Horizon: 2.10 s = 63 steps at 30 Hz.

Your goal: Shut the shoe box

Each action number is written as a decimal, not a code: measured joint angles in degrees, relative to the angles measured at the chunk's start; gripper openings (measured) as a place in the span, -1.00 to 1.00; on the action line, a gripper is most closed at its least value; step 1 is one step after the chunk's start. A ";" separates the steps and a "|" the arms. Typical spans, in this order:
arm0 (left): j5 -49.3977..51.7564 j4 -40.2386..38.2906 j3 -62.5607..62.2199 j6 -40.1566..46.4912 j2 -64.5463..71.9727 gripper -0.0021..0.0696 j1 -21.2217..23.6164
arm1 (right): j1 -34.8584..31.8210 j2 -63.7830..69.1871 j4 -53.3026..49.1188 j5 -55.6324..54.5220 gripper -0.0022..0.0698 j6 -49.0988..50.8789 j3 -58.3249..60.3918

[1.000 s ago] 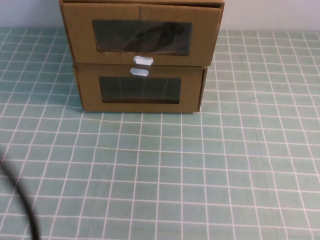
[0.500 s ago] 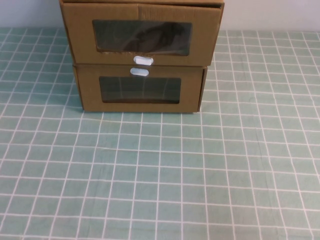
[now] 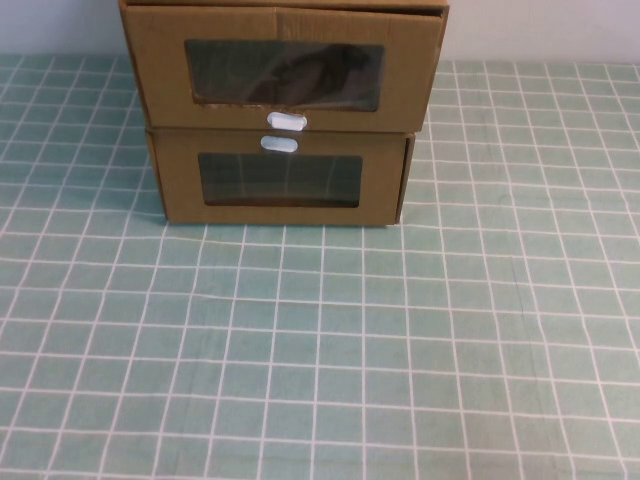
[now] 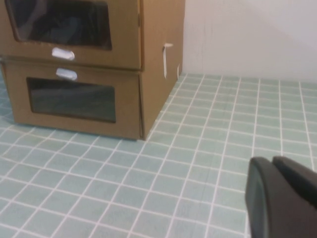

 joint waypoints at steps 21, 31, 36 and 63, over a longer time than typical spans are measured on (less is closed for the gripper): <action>-6.82 15.10 2.46 -4.49 -0.51 -0.96 0.00 | 0.00 -0.22 0.13 0.24 -0.98 0.00 10.03; -18.44 33.36 24.19 -25.43 -6.46 -0.96 0.00 | 0.00 -0.22 0.26 -0.09 -0.98 0.00 10.66; -15.00 33.96 25.86 -27.44 -6.46 -0.96 0.00 | 0.00 -0.22 0.26 -0.09 -0.98 0.00 10.76; -14.60 34.05 25.86 -28.00 -6.56 -0.96 0.00 | 0.00 -0.22 0.26 -0.09 -0.98 0.00 10.76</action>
